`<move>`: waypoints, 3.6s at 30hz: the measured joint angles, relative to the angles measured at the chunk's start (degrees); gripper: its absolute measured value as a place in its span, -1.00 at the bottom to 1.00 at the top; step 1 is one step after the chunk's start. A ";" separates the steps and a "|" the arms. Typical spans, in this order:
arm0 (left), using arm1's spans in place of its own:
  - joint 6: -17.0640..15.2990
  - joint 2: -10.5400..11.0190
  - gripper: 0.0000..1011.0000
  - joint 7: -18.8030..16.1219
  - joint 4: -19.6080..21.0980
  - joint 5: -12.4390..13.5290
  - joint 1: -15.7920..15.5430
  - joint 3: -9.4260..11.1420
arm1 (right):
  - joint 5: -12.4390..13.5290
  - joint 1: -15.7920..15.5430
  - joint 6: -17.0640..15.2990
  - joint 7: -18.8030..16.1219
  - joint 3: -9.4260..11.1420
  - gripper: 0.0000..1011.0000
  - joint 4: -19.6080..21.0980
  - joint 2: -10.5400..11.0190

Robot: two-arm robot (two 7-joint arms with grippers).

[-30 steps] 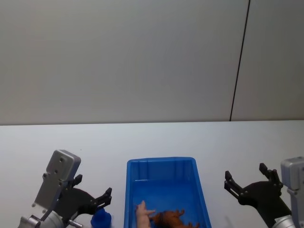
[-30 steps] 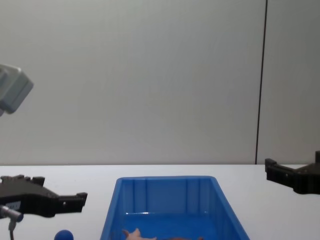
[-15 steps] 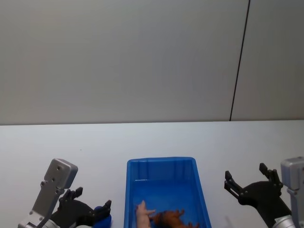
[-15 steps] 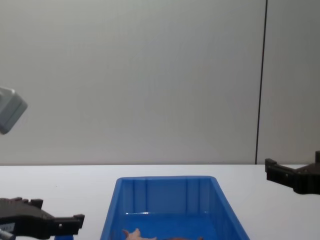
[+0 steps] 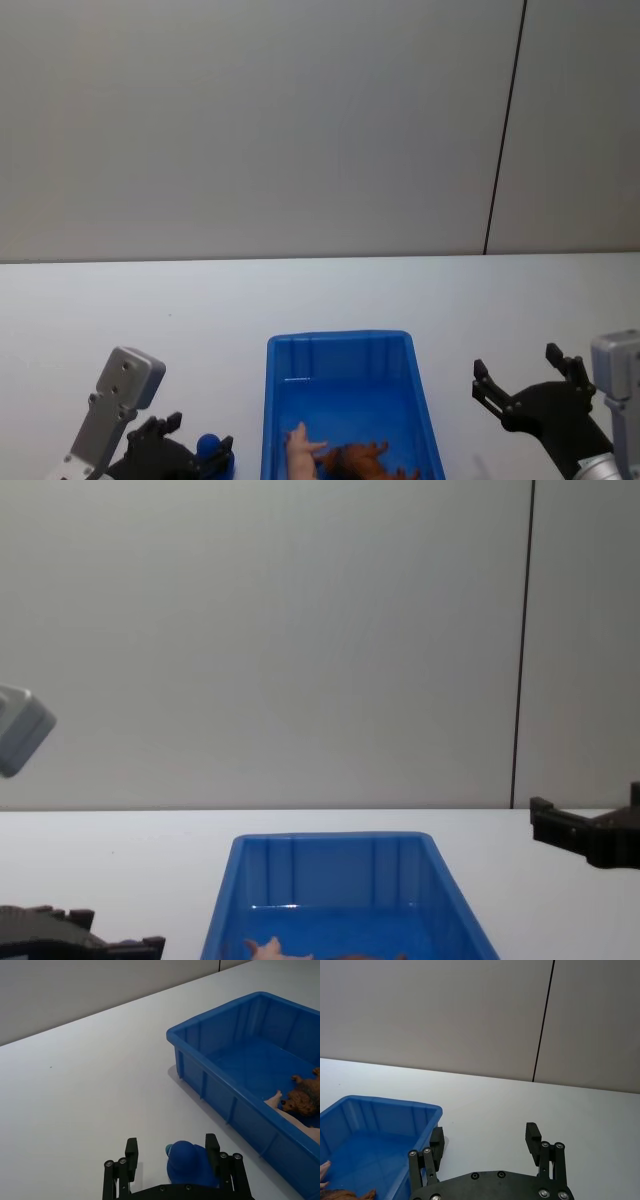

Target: Pick up the two dolls from the table and place them into the box.

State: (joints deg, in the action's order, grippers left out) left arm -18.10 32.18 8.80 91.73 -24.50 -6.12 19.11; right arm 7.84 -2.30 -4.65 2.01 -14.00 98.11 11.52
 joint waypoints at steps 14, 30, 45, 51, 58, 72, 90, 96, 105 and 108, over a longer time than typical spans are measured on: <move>-0.44 -0.38 -0.13 1.53 -1.10 0.40 -0.22 0.10 | 0.00 0.00 0.00 0.00 0.00 0.98 0.00 0.00; 1.17 -0.92 -0.54 2.97 -1.49 0.69 -0.63 0.08 | 0.00 0.00 0.00 0.00 0.00 0.98 0.00 0.00; 5.24 -0.75 -0.71 0.96 2.23 2.44 -1.05 -0.84 | 0.00 0.00 0.00 0.00 0.00 0.98 0.00 0.00; 7.00 -0.68 -0.76 -0.41 3.97 3.76 -1.28 -1.23 | 0.00 0.00 0.00 0.00 0.00 0.98 0.00 0.00; 11.37 -1.18 -0.85 -0.43 5.07 4.54 -1.91 -1.56 | 0.00 0.00 0.00 -0.01 0.00 0.98 0.00 0.00; 18.47 -3.48 -0.86 6.90 3.82 2.83 -4.58 -1.38 | 0.00 0.00 0.00 -0.01 0.00 0.98 0.00 0.00; 21.10 -7.59 -0.12 17.46 -0.56 0.90 -8.97 0.25 | 0.00 0.00 0.00 0.00 0.00 0.98 0.00 0.00; 21.40 -8.33 0.32 19.17 -1.34 0.64 -9.73 0.55 | 0.00 0.00 0.00 0.00 0.00 0.98 0.00 0.00; 21.57 -8.81 0.84 20.28 -1.90 0.48 -10.25 0.78 | 0.00 0.00 0.00 0.00 0.00 0.98 0.00 0.00; 21.62 -8.96 0.95 20.61 -2.06 0.43 -10.39 0.83 | 0.00 0.00 0.00 0.00 0.00 0.98 0.00 0.00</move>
State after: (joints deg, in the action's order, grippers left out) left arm 3.52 23.22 29.41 89.68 -24.07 -16.51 19.95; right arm 7.84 -2.29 -4.65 2.00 -14.00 98.11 11.52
